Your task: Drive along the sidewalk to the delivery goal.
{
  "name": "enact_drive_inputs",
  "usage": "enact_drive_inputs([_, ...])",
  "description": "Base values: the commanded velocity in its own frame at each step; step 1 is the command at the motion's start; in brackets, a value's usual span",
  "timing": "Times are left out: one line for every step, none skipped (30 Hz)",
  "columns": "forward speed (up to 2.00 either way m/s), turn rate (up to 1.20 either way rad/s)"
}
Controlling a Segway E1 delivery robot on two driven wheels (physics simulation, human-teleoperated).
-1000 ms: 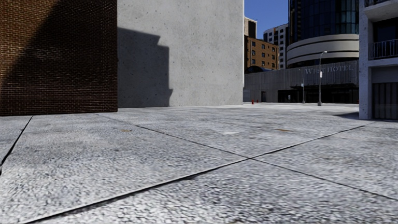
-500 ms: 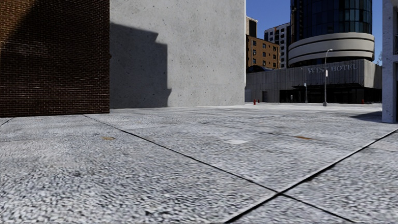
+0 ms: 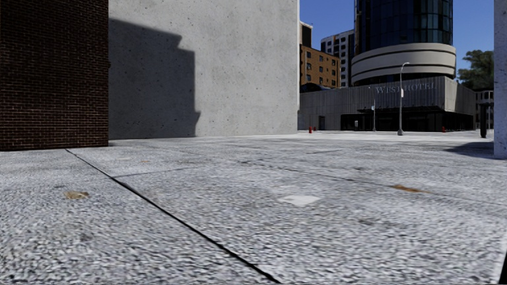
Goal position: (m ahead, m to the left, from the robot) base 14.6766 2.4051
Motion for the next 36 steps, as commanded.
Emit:
enact_drive_inputs([2.00, -0.39])
enact_drive_inputs([2.00, -0.39])
enact_drive_inputs([2.00, -0.39])
enact_drive_inputs([2.00, -0.39])
enact_drive_inputs([2.00, -0.39])
enact_drive_inputs([2.00, -0.39])
enact_drive_inputs([2.00, -0.29])
enact_drive_inputs([2.00, 0.00])
enact_drive_inputs([2.00, 0.00])
enact_drive_inputs([2.00, 0.00])
enact_drive_inputs([2.00, 0.00])
enact_drive_inputs([2.00, 0.00])
enact_drive_inputs([2.00, 0.00])
enact_drive_inputs([2.00, 0.00])
enact_drive_inputs([2.00, 0.00])
enact_drive_inputs([2.00, 0.00])
enact_drive_inputs([2.00, 0.00])
enact_drive_inputs([2.00, 0.00])
enact_drive_inputs([2.00, 0.00])
enact_drive_inputs([2.00, 0.00])
enact_drive_inputs([2.00, 0.00])
enact_drive_inputs([2.00, 0.00])
enact_drive_inputs([2.00, 0.00])
enact_drive_inputs([2.00, 0.00])
enact_drive_inputs([2.00, 0.00])
enact_drive_inputs([2.00, 0.00])
enact_drive_inputs([2.00, 0.00])
enact_drive_inputs([2.00, 0.00])
enact_drive_inputs([2.00, 0.00])
enact_drive_inputs([2.00, 0.00])
enact_drive_inputs([2.00, 0.00])
enact_drive_inputs([2.00, 0.00])
enact_drive_inputs([2.00, 0.00])
enact_drive_inputs([2.00, 0.00])
enact_drive_inputs([2.00, 0.00])
enact_drive_inputs([2.00, 0.09])
